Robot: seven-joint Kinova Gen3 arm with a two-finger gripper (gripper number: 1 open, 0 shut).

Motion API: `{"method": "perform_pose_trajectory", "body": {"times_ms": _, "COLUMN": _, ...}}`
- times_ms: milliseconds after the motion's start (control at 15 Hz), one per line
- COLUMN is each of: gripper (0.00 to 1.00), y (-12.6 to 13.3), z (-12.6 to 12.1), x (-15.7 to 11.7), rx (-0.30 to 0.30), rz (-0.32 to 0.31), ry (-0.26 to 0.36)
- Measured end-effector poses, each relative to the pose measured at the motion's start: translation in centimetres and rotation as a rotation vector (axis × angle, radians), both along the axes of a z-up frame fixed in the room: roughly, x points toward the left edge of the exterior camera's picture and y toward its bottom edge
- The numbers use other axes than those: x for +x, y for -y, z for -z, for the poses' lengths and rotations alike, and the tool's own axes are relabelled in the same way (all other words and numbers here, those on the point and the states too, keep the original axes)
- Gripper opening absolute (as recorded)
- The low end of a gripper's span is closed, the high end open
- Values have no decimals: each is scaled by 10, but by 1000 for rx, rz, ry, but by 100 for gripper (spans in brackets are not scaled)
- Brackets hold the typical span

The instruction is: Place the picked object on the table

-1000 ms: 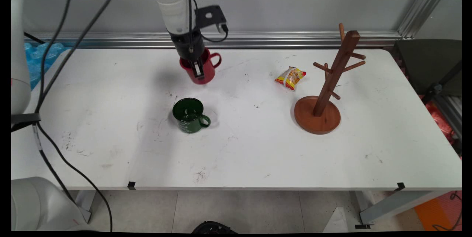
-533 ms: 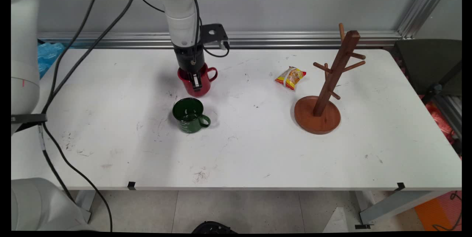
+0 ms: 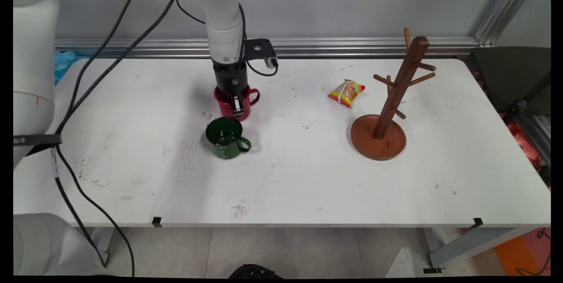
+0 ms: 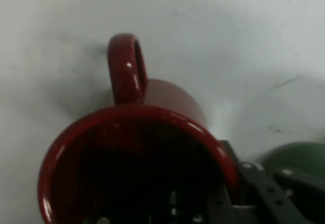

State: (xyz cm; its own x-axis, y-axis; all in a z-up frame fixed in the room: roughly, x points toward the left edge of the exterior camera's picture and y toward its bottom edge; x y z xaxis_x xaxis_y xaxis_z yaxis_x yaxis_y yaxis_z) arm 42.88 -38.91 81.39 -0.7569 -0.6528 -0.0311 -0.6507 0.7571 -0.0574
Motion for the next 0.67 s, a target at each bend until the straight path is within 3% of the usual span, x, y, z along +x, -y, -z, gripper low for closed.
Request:
{"method": "perform_pose_trajectory", "body": {"times_ms": 67, "gripper": 100, "y": 1, "z": 1, "x": 0, "rx": 4, "rz": -1, "ry": 0}}
{"method": "perform_pose_trajectory", "body": {"times_ms": 667, "gripper": 100, "y": 7, "z": -2, "x": -9, "rx": -27, "rz": 34, "ry": -9}}
